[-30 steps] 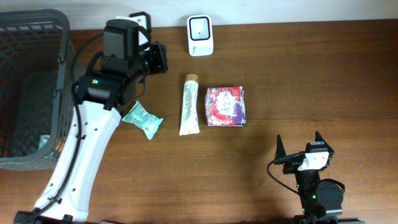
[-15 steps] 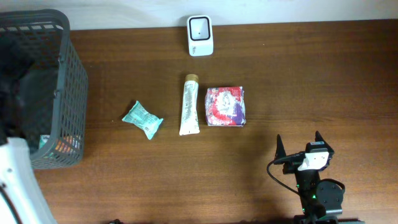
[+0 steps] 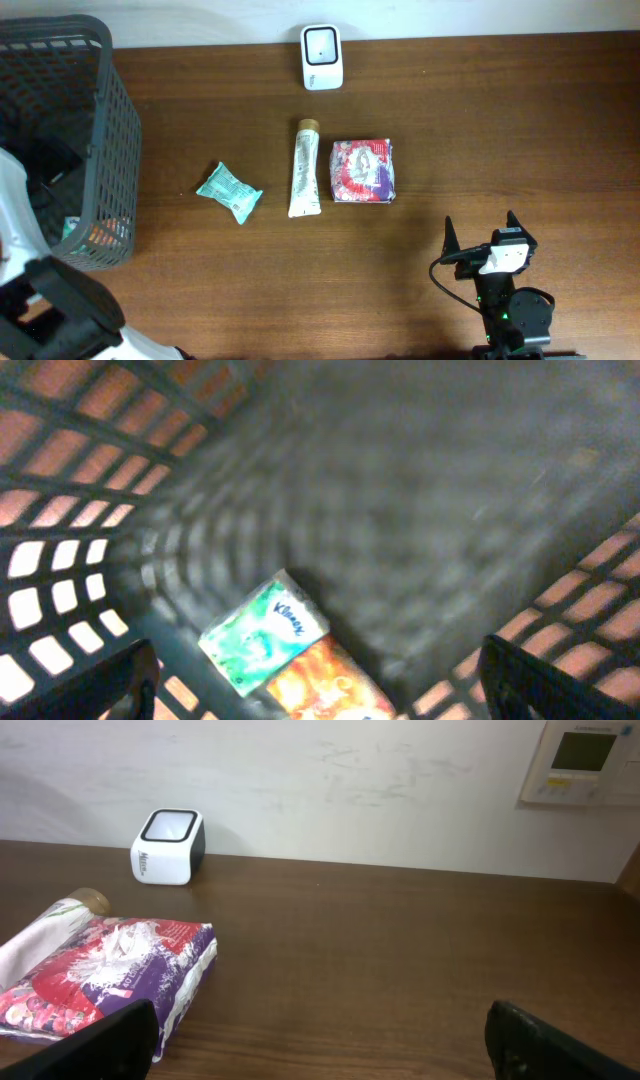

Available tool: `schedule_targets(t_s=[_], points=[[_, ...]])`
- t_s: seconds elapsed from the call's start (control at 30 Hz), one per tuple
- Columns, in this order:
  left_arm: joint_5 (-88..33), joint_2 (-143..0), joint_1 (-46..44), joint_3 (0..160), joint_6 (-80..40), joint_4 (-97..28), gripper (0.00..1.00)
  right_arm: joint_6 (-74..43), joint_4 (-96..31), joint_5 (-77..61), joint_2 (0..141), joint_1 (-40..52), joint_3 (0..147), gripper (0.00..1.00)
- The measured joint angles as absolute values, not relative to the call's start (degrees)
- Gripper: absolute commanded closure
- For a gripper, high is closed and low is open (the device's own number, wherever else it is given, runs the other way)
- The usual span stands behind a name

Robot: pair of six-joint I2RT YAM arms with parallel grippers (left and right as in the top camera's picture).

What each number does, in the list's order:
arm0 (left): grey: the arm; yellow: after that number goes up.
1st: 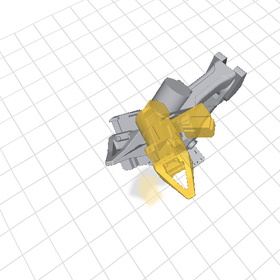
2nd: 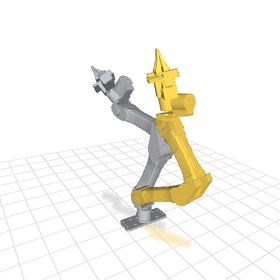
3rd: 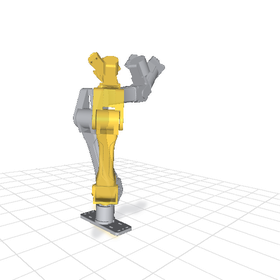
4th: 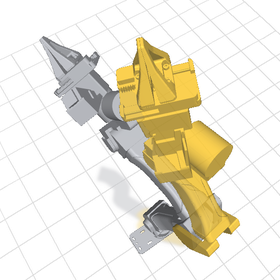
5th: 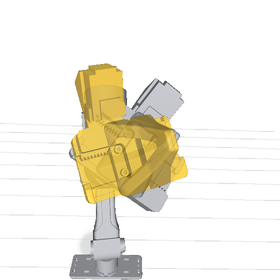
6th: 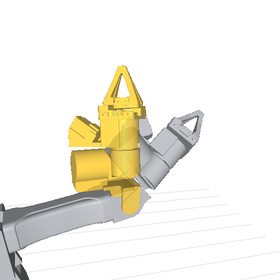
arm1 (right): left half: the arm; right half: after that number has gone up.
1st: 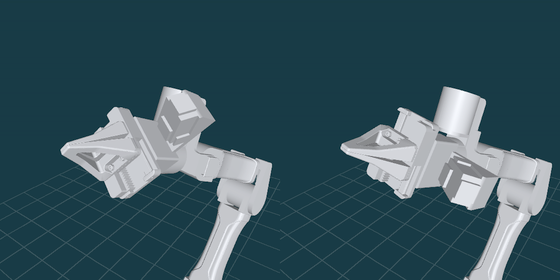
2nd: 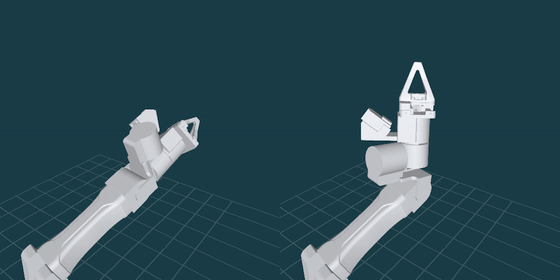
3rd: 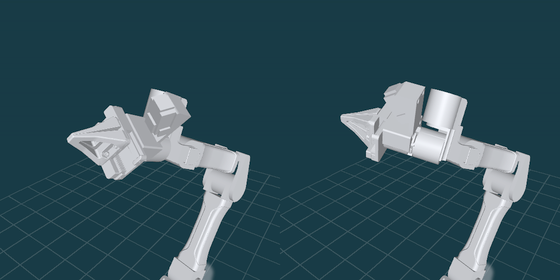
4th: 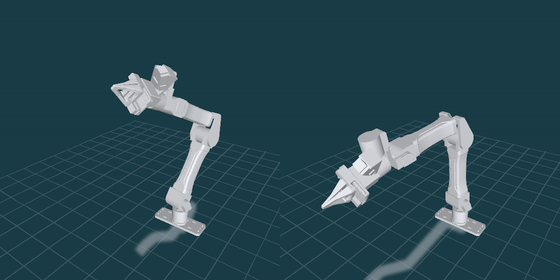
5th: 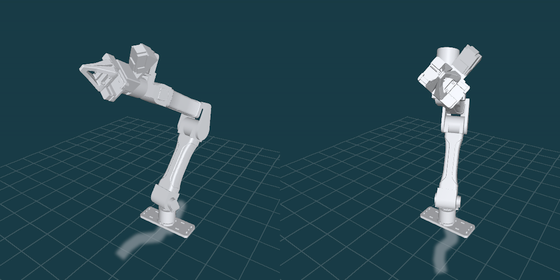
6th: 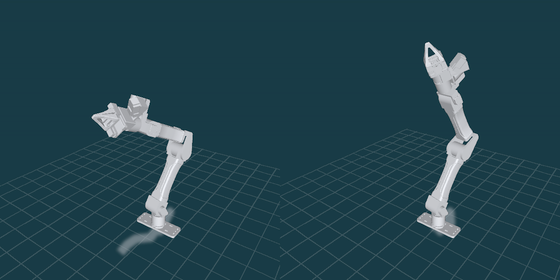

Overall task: Scan the item barcode
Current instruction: 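Reach the left gripper into the basket and grasp the small teal box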

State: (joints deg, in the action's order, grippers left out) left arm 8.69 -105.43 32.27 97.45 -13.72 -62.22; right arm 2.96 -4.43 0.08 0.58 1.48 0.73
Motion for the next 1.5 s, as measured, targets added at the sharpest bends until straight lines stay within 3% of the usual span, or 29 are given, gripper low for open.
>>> schedule_targets(t_s=[0.37, 0.5, 0.67, 0.8, 0.93, 1.03, 1.13, 1.17, 1.2, 1.37, 1.5], points=[[17.96, -119.28, 32.27, 97.45, -2.04, -69.65, 0.04, 2.94, -4.43, 0.08, 0.58, 1.48, 0.73, 0.01], [18.48, -122.91, 32.29, 97.45, -0.84, -70.76, 0.11, 2.94, -4.43, 0.08, 0.58, 1.48, 0.73, 0.01], [18.63, -124.22, 32.4, 97.45, 0.4, -70.72, 0.31, 2.92, -4.43, 0.08, 0.58, 1.48, 0.73, 0.01], [18.52, -124.31, 33.82, 97.45, 0.47, -68.45, 0.32, 2.98, -4.43, 0.08, 0.58, 1.48, 0.73, 0.01], [15.2, -124.31, 36.4, 97.47, 0.49, -67.29, 0.41, 2.94, -4.43, 0.08, 0.58, 1.48, 0.73, 0.02], [13.47, -124.31, 37.98, 97.38, 0.58, -66.76, 0.66, 2.96, -4.43, 0.05, 0.58, 1.48, 0.73, 0.01], [12.86, -124.31, 39.13, 97.06, 0.8, -66.59, 0.81, 2.98, -4.43, 0.08, 0.58, 1.48, 0.73, 0.01], [12.6, -124.31, 39.48, 97.08, 1.02, -66.63, 0.94, 2.96, -4.43, 0.08, 0.58, 1.48, 0.73, 0.01], [12.21, -124.27, 39.66, 97.08, 1.02, -66.65, 1.0, 2.92, -4.4, 0.08, 0.58, 1.48, 0.73, 0.01], [9.43, -125.34, 40.05, 102.19, 0.82, -71.24, 1.0, 2.94, -4.43, 0.08, 0.58, 1.48, 0.73, 0.01], [5.69, -126.23, 40.05, 117.32, -0.71, -78.83, 1.0, 2.96, -4.4, 0.05, 0.58, 1.48, 0.73, 0.01]])
